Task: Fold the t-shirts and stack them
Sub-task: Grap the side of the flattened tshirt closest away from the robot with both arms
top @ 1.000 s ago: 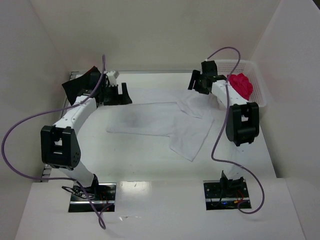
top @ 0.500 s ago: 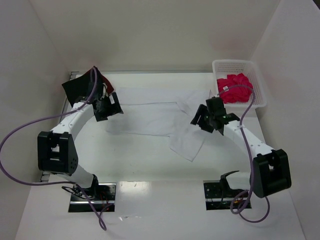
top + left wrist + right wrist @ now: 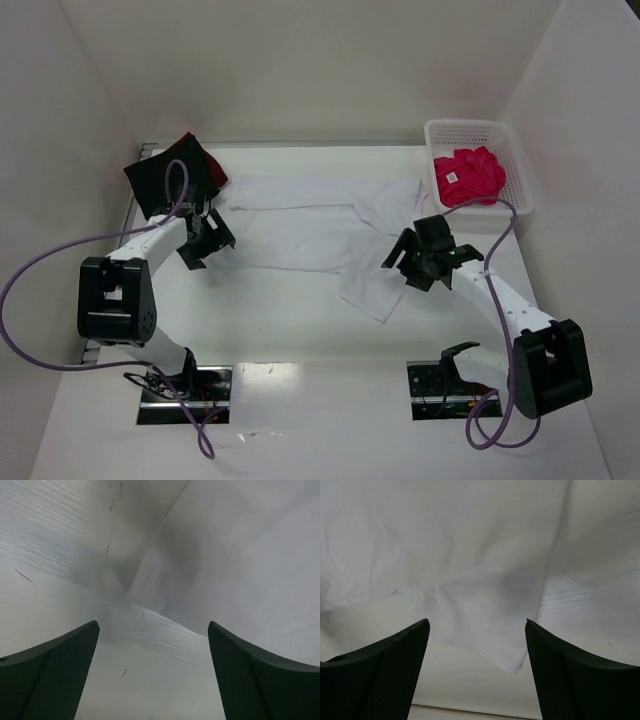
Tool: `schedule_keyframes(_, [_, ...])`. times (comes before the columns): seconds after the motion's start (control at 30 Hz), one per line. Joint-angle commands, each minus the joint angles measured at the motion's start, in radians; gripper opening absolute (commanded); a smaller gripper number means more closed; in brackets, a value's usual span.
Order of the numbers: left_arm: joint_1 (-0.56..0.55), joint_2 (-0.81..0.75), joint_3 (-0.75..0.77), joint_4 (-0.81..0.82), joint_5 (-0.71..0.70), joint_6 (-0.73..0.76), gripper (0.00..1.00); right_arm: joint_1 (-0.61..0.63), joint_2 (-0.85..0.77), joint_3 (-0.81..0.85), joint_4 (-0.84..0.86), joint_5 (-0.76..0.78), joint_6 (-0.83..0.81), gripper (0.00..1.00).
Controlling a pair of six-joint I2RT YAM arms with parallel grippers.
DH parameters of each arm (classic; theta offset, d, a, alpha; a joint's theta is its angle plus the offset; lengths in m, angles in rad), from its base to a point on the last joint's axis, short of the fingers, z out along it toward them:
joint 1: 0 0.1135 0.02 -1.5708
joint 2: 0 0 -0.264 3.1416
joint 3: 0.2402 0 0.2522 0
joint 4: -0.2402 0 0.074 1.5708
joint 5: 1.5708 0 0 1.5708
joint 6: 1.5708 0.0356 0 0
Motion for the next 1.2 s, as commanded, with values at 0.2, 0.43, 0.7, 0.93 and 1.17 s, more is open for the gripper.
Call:
schedule_keyframes(0.2, [0.019, 0.077, 0.019, 0.069, -0.047, -0.011, 0.81, 0.009, 0.031, -0.030, 0.033, 0.010, 0.027, 0.83])
schedule_keyframes(0.43, [0.019, 0.140, 0.046, 0.069, -0.066, 0.009, 0.67, 0.050, 0.115, -0.023, 0.017, 0.028, -0.002, 0.84])
schedule_keyframes(0.7, [0.030, 0.168, 0.059, 0.060, -0.079, 0.027, 0.43, 0.131, 0.192, -0.018, 0.026, 0.032, 0.055, 0.86])
schedule_keyframes(0.93, [0.030, 0.168, 0.054, 0.051, -0.068, 0.031, 0.20, 0.150, 0.178, -0.055, -0.002, 0.060, 0.116, 0.86])
schedule_keyframes(1.17, [0.030, 0.159, 0.048, 0.042, -0.068, 0.045, 0.00, 0.182, 0.178, -0.046, -0.076, 0.052, 0.162, 0.83])
